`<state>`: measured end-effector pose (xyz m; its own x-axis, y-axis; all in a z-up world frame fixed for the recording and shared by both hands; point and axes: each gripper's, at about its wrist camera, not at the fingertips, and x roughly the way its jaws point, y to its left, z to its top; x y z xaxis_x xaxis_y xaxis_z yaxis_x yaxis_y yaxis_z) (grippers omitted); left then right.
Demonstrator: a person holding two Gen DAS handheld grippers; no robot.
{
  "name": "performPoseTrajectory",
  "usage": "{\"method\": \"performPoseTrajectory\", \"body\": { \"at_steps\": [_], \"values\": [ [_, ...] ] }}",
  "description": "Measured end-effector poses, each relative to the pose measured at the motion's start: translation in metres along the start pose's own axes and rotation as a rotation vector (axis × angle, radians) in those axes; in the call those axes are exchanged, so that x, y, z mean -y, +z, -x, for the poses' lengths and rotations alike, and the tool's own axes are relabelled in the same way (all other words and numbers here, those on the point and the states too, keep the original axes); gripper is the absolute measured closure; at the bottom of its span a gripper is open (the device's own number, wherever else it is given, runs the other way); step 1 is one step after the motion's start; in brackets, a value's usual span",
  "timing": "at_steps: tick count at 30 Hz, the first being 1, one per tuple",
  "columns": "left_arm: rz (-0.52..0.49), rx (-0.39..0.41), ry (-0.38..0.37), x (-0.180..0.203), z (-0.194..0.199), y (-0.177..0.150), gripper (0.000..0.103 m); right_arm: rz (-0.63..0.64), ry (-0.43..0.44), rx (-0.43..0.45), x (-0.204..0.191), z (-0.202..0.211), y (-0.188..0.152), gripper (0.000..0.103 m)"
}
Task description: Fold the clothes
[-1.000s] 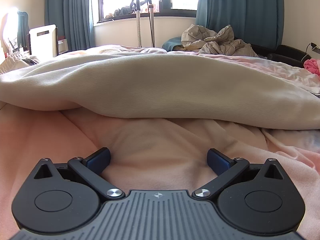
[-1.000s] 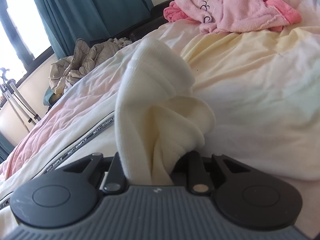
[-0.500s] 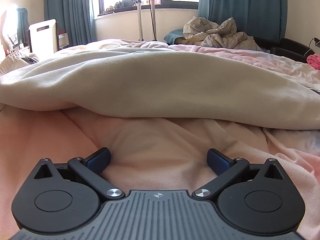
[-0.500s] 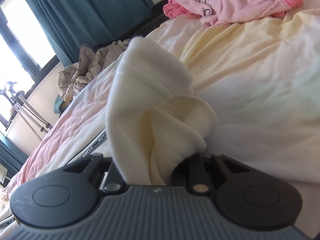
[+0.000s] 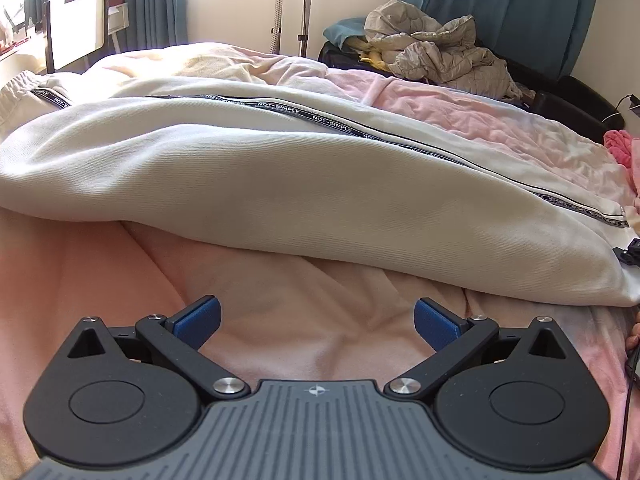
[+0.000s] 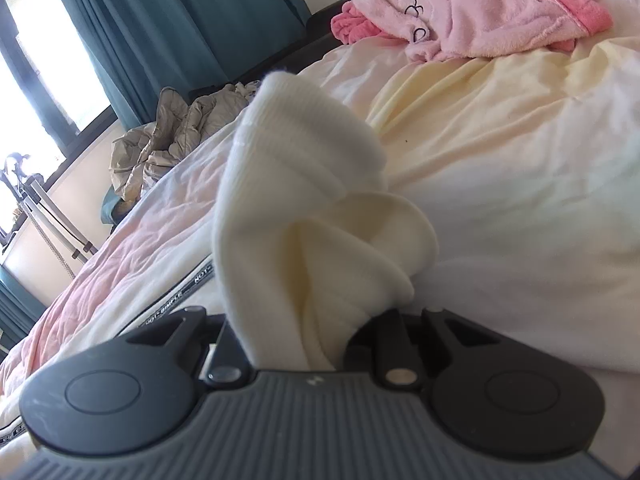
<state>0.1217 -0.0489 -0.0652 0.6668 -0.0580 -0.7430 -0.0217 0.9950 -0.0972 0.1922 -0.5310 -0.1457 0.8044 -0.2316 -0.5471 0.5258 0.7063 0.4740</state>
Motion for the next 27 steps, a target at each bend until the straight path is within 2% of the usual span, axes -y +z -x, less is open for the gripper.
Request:
{"method": "performPoseTrajectory", "body": {
  "at_steps": [6,15,17,19,23,25,27],
  "values": [
    [-0.011,0.009,-0.016,0.002,0.005,0.003,0.000,0.012,-0.009,0.004,-0.001,-0.001,0.000,0.081],
    [-0.151,0.223,0.086,0.001,0.018,0.032,0.000,0.011,-0.010,0.022,-0.001,0.001,0.001,0.083],
    [-0.169,0.244,0.107,-0.004,0.012,0.038,0.000,0.009,-0.011,0.029,-0.001,0.001,0.001,0.084],
    [-0.160,0.223,0.115,-0.012,-0.001,0.043,0.000,0.006,-0.010,0.036,-0.001,0.002,0.001,0.085],
    [-0.129,0.119,0.134,-0.031,-0.036,0.042,0.000,-0.013,-0.001,0.065,-0.002,0.009,0.006,0.089],
    [-0.105,0.060,0.122,-0.039,-0.052,0.039,0.000,-0.001,0.002,0.096,-0.009,0.016,0.012,0.090],
    [-0.099,0.045,0.116,-0.041,-0.057,0.038,0.000,0.029,0.008,0.131,-0.025,0.025,0.018,0.090]
  ]
}}
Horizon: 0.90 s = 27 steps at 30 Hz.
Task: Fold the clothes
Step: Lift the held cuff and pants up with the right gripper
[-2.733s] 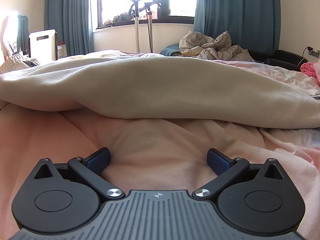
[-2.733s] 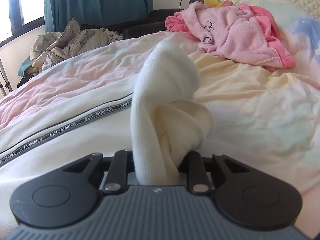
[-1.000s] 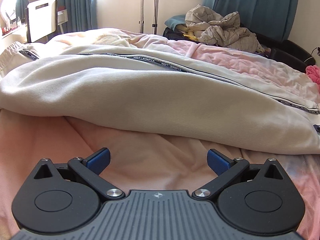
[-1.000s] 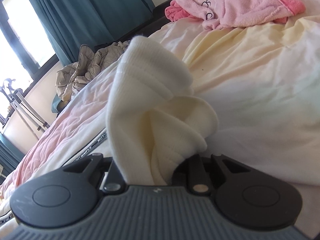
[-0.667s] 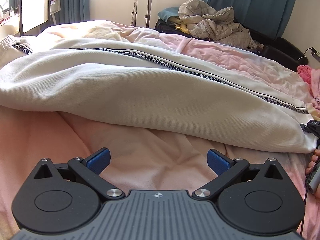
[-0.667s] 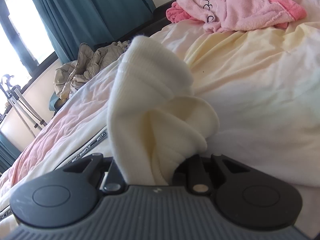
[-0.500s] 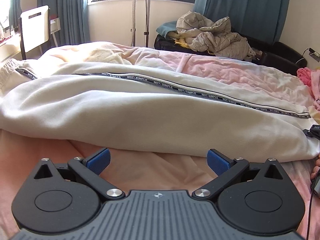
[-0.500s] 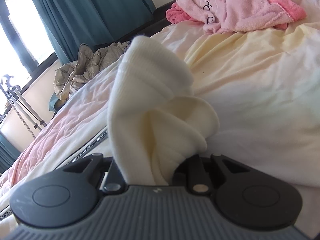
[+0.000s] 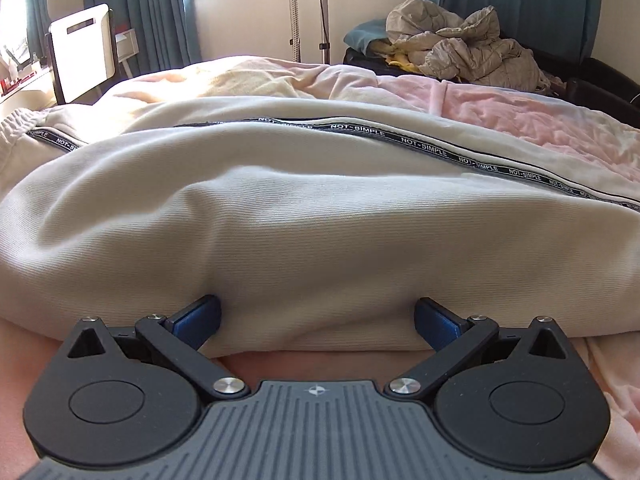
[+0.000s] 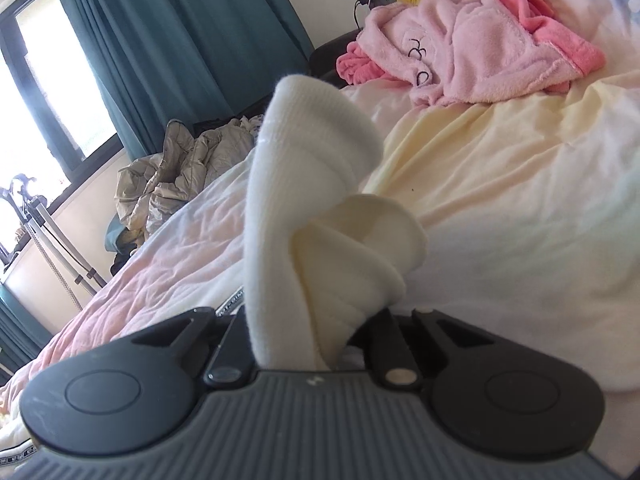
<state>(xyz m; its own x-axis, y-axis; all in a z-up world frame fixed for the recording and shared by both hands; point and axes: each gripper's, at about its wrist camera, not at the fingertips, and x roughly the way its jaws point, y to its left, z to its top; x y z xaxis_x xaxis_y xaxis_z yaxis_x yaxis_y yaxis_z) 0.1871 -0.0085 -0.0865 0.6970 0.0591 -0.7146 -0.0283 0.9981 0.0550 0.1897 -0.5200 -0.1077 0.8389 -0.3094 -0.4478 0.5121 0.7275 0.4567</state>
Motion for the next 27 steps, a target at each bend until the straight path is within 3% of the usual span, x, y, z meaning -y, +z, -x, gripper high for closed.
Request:
{"method": "performPoseTrajectory", "body": {
  "at_steps": [9,20,27],
  "values": [
    [0.031,0.024,-0.045,-0.016,0.024,0.014,0.000,0.176,0.061,0.166,-0.104,0.042,0.038,0.092],
    [0.200,0.189,-0.048,-0.090,0.087,0.041,0.000,0.641,0.286,0.141,-0.249,0.100,-0.124,0.092],
    [0.293,0.237,-0.073,-0.123,0.088,0.035,0.000,0.936,0.430,0.121,-0.341,0.137,-0.227,0.092]
  ]
}}
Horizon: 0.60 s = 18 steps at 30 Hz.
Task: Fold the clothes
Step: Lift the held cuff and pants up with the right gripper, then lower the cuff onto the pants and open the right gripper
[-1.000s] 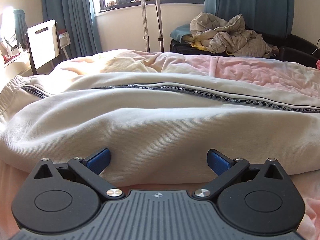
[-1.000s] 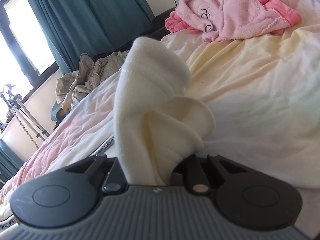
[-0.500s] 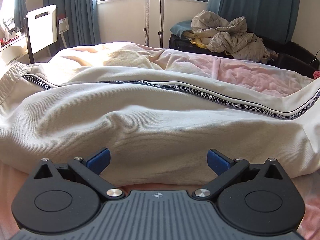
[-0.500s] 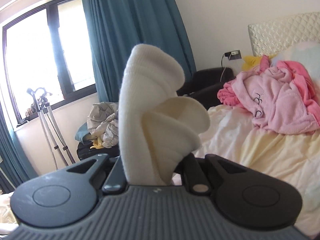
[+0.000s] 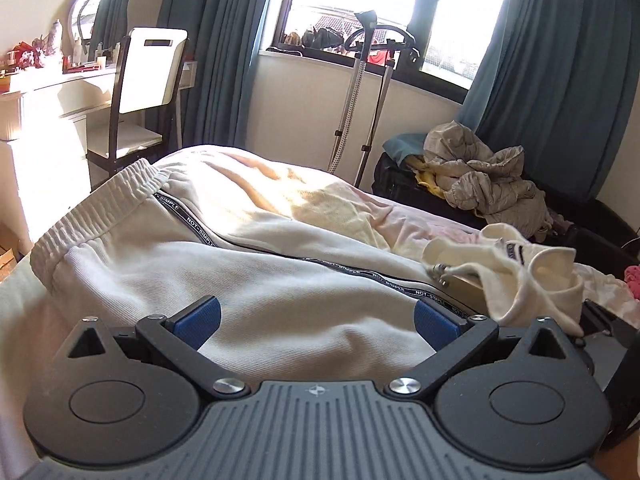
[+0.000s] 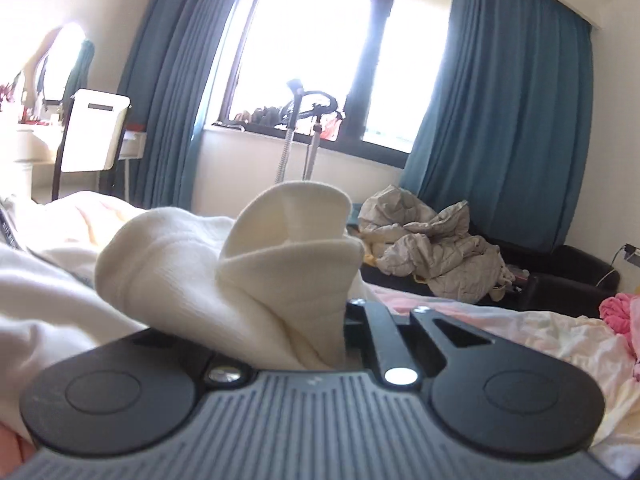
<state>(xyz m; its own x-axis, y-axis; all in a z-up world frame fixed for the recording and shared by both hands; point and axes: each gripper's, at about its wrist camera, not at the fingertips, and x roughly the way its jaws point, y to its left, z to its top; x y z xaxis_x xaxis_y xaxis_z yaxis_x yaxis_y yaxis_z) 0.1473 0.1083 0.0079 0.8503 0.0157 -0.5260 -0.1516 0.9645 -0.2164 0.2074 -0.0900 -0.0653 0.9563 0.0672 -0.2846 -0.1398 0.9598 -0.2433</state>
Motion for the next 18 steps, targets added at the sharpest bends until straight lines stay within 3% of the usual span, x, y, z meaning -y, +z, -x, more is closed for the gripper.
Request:
{"method": "performPoseTrajectory", "body": {
  "at_steps": [5,11,18],
  "values": [
    [0.012,0.003,-0.063,0.000,-0.005,-0.007,0.000,0.059,0.034,-0.066,-0.054,0.000,-0.024,0.091],
    [0.030,0.060,-0.132,0.008,0.000,-0.007,0.000,-0.047,0.063,0.039,-0.020,0.020,-0.018,0.091],
    [0.003,0.067,-0.163,0.020,-0.007,-0.017,0.000,-0.056,0.180,-0.055,-0.019,0.012,-0.033,0.085]
  ]
}}
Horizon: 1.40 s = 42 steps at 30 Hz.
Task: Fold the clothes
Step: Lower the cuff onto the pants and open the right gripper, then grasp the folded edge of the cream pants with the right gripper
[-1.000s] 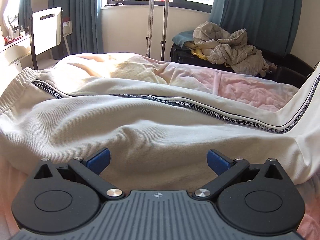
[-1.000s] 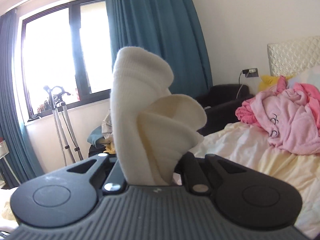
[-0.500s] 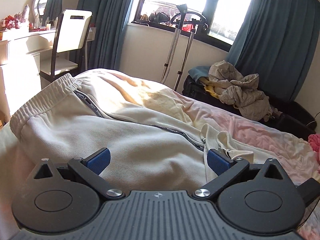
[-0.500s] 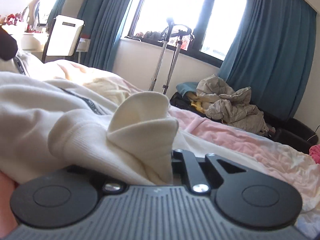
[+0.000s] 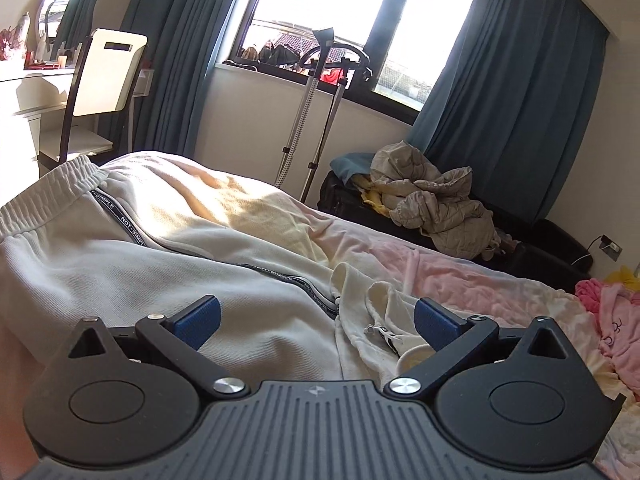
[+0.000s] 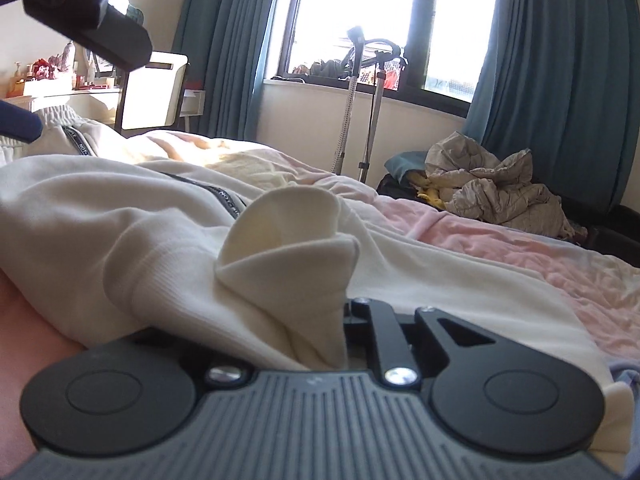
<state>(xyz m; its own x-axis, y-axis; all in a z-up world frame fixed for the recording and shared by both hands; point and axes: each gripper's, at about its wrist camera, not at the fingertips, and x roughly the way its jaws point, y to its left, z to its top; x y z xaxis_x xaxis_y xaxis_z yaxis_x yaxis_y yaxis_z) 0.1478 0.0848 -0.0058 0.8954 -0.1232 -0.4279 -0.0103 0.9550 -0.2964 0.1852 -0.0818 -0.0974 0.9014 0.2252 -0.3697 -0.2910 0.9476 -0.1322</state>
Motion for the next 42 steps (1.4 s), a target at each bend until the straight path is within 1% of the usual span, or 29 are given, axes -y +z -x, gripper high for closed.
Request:
{"method": "performPoseTrajectory", "body": {
  "at_steps": [1,2,4,5,7,8,10,13,16,18,20,22,23,24,25,26,28,31,33,36,39,40,42],
  "values": [
    [-0.004,-0.004,-0.001,0.002,-0.002,-0.002,0.000,-0.011,0.019,-0.003,0.001,0.002,0.001,0.079],
    [-0.008,-0.006,-0.006,0.003,-0.004,-0.004,0.000,-0.018,0.044,-0.014,0.002,0.004,0.003,0.066],
    [-0.021,-0.007,-0.020,0.008,-0.008,-0.008,0.000,-0.019,0.102,-0.029,0.005,0.014,0.006,0.053],
    [-0.029,-0.007,-0.027,0.010,-0.009,-0.009,0.000,-0.022,0.134,-0.033,0.009,0.023,0.007,0.049],
    [-0.051,-0.007,-0.042,0.015,-0.009,-0.013,0.000,-0.028,0.197,-0.041,0.017,0.040,0.008,0.045],
    [-0.068,-0.006,-0.052,0.019,-0.010,-0.016,0.000,-0.048,0.208,-0.045,0.024,0.052,0.007,0.044],
    [-0.104,-0.003,-0.069,0.026,-0.010,-0.020,0.000,-0.088,0.229,-0.051,0.039,0.076,0.006,0.043],
    [-0.162,0.009,-0.106,0.038,-0.010,-0.028,0.000,-0.182,0.197,-0.035,0.073,0.110,-0.002,0.042],
    [-0.211,0.003,-0.143,0.050,-0.015,-0.037,0.000,-0.276,0.043,-0.002,0.109,0.127,-0.010,0.041],
    [-0.250,-0.011,-0.154,0.059,-0.021,-0.044,0.001,-0.357,0.047,-0.012,0.123,0.118,-0.018,0.037],
    [-0.298,-0.027,-0.150,0.066,-0.030,-0.052,0.004,-0.439,0.050,-0.022,0.137,0.108,-0.026,0.037],
    [-0.338,-0.040,-0.142,0.070,-0.038,-0.059,0.013,-0.521,0.054,-0.032,0.151,0.099,-0.035,0.037],
    [-0.358,-0.048,-0.137,0.071,-0.042,-0.063,0.015,-0.562,0.056,-0.037,0.158,0.094,-0.039,0.037],
    [-0.367,-0.065,-0.126,0.073,-0.047,-0.066,0.023,-0.603,0.058,-0.042,0.165,0.089,-0.043,0.037],
    [-0.370,-0.083,-0.110,0.073,-0.052,-0.068,0.035,-0.644,0.060,-0.047,0.172,0.085,-0.047,0.037],
    [-0.356,-0.101,-0.096,0.070,-0.057,-0.070,0.038,-0.685,0.062,-0.052,0.179,0.080,-0.051,0.036],
    [-0.304,-0.134,-0.082,0.061,-0.067,-0.072,0.039,-0.767,0.065,-0.062,0.194,0.070,-0.059,0.036],
    [-0.217,-0.160,-0.097,0.045,-0.074,-0.072,0.039,-0.890,0.071,-0.077,0.215,0.056,-0.072,0.036],
    [-0.201,-0.161,-0.105,0.041,-0.074,-0.071,0.039,-0.972,0.074,-0.087,0.229,0.047,-0.080,0.036],
    [-0.199,-0.160,-0.103,0.041,-0.074,-0.072,0.039,-1.001,0.112,-0.082,0.228,0.038,-0.081,0.034],
    [-0.186,-0.154,-0.101,0.040,-0.074,-0.073,0.039,-0.961,0.148,-0.031,0.227,0.045,-0.066,0.033],
    [-0.181,-0.151,-0.100,0.039,-0.074,-0.074,0.039,-0.958,0.177,0.024,0.228,0.051,-0.060,0.033],
    [-0.180,-0.148,-0.097,0.038,-0.076,-0.075,0.039,-0.989,0.248,0.122,0.233,0.057,-0.051,0.033]
  ]
}}
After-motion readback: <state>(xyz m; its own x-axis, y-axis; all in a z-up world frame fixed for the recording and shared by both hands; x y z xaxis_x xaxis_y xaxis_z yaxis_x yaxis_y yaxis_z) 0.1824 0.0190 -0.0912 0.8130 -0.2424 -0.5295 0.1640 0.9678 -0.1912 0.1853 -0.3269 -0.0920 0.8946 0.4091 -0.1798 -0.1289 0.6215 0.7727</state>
